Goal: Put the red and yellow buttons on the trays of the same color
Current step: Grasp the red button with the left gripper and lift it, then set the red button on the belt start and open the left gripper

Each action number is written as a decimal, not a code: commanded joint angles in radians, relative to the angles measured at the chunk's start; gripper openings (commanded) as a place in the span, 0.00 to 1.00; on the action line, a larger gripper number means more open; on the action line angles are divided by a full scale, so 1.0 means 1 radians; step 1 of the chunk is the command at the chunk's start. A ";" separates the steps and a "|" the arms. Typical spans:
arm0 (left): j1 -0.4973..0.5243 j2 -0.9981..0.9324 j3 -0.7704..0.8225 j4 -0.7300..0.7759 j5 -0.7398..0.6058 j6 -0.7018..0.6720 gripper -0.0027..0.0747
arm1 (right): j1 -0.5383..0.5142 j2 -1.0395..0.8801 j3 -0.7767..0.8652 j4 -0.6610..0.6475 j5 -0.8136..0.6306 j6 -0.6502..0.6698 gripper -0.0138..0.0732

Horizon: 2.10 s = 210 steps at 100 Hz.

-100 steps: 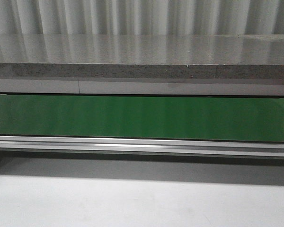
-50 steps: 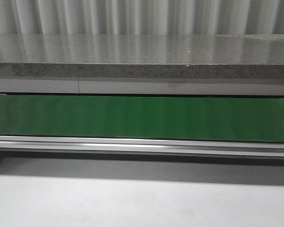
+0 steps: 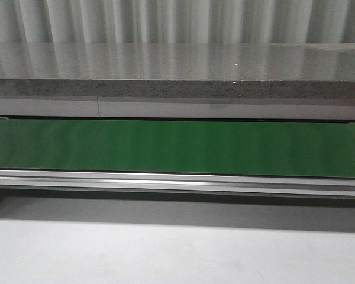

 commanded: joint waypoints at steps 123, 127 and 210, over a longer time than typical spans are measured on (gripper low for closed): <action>0.000 -0.215 -0.040 0.074 0.137 0.275 0.15 | -0.007 -0.015 -0.020 0.000 -0.075 -0.002 0.08; 0.000 -0.243 -0.042 0.056 0.146 0.302 0.15 | -0.007 -0.015 -0.020 0.000 -0.075 -0.002 0.08; -0.291 0.021 -0.404 -0.040 0.263 0.377 0.17 | -0.007 -0.015 -0.020 0.000 -0.075 -0.002 0.08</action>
